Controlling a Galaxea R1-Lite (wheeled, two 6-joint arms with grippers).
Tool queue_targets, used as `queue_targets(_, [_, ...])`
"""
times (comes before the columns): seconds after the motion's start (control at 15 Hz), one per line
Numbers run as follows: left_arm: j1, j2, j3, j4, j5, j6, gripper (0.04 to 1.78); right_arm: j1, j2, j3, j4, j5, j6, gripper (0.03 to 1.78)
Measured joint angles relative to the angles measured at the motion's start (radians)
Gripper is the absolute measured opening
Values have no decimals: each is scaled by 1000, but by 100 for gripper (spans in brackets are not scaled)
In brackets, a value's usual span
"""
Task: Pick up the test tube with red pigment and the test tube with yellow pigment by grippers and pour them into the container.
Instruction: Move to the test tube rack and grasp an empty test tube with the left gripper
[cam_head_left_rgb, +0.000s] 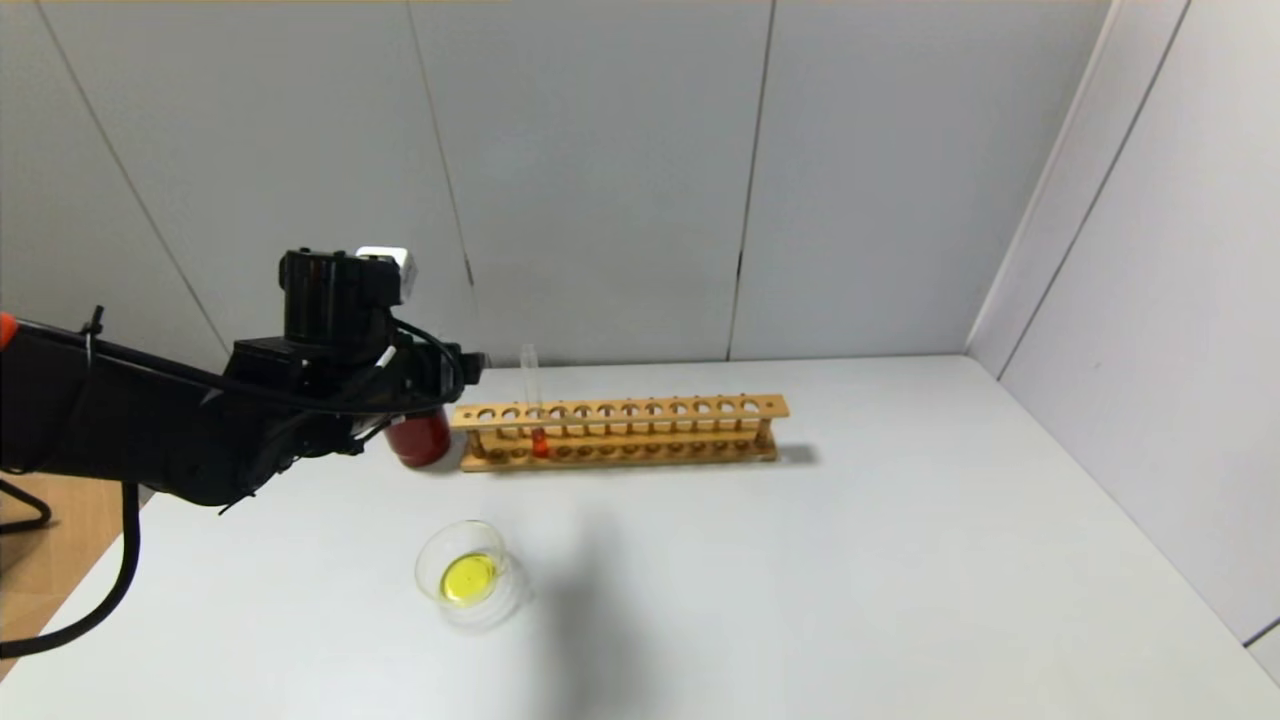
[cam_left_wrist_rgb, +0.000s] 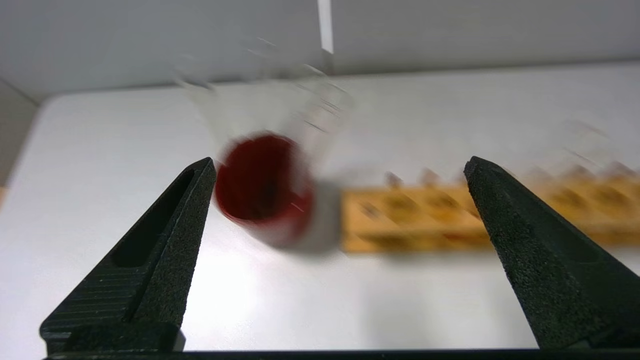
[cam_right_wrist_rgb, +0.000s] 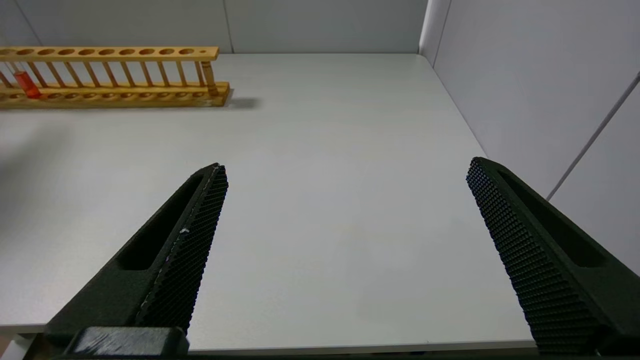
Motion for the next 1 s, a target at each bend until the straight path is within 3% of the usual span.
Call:
queue_targets(0.13, [-71, -43, 29, 104, 18, -31, 175, 0, 0, 0, 0, 0, 0, 175])
queue_targets(0.47, [-187, -36, 71, 116, 24, -118, 175, 0, 0, 0, 0, 0, 0, 175])
queue_targets(1.0, [-206, 123, 35, -33, 25, -113, 175, 0, 0, 0, 0, 0, 0, 175])
